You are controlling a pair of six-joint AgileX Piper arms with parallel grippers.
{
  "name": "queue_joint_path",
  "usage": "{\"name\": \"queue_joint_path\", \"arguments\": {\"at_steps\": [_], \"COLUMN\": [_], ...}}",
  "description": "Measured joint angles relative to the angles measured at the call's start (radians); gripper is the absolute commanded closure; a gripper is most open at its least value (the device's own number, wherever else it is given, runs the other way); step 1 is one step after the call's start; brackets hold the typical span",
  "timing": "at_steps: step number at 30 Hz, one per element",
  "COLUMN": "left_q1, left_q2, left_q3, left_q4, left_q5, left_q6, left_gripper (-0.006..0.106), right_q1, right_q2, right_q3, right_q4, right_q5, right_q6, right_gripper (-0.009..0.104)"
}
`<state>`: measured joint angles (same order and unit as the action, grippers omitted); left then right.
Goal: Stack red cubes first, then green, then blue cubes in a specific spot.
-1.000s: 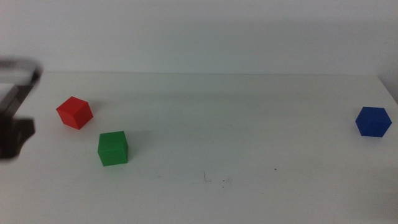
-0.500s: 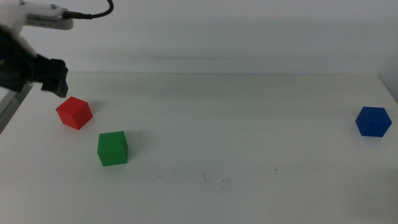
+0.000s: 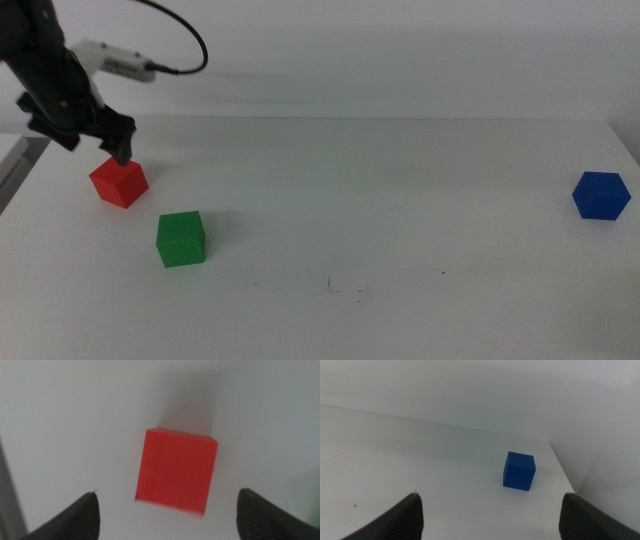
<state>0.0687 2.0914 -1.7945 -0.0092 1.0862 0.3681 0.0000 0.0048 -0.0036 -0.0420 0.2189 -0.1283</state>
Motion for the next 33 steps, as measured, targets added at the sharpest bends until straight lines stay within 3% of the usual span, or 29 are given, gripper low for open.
{"name": "queue_joint_path", "arguments": {"at_steps": [10,13,15,22,25,29,33], "left_q1": [0.0,0.0,0.0,-0.003,-0.055,-0.262,-0.578], "left_q2": [0.121,0.139,0.151,0.143,0.083,-0.024,-0.053], "left_q3": [-0.002,-0.005,-0.007,-0.014,0.0,0.008,-0.02], "left_q4": [-0.03,-0.03,-0.03,-0.057,-0.035,0.064,0.136], "left_q5": [-0.06,-0.087,-0.101,-0.011,0.075,0.118,0.116], "left_q6": [0.049,0.051,0.055,0.007,-0.134,-0.47,-0.831], "left_gripper": [0.007,0.013,0.024,0.085,0.102,0.102,0.102], "right_q1": [0.0,0.0,0.0,0.0,0.0,0.0,0.0], "right_q2": [0.0,0.0,0.0,0.0,0.0,0.0,0.0], "right_q3": [0.0,0.0,0.0,0.0,0.0,0.0,0.0], "right_q4": [0.0,0.0,0.0,0.0,0.0,0.0,0.0], "right_q5": [0.0,0.0,0.0,0.0,0.0,0.0,0.0], "right_q6": [0.0,0.0,0.0,0.0,0.0,0.0,0.0], "right_gripper": [0.004,0.004,0.004,0.004,0.004,0.004,0.004]}}
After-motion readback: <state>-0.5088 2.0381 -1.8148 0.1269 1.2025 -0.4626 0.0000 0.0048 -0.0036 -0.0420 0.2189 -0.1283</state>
